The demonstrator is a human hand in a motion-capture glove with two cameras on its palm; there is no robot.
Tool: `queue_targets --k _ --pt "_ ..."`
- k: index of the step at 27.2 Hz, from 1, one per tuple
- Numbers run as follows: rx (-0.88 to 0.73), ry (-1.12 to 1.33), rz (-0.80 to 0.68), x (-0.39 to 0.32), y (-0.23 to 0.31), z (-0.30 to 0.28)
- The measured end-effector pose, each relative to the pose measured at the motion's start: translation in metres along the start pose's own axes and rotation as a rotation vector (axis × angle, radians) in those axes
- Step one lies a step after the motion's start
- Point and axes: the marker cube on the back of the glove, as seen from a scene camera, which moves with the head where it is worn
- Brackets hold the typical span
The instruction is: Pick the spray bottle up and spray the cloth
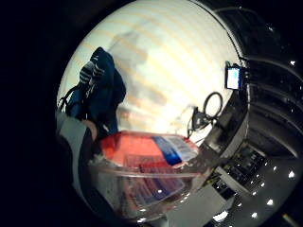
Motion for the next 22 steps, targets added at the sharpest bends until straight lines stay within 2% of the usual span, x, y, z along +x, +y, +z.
queue_targets --k 5,9,16,22 --pt "0.003 -0.06 -0.034 -0.011 -0.004 0.007" --pt "0.106 -0.207 -0.111 -0.028 0.003 -0.018" --pt "0.455 -0.669 -0.214 -0.059 0.001 -0.078" --pt "0.781 -1.101 -0.172 -0.078 -0.048 -0.094"
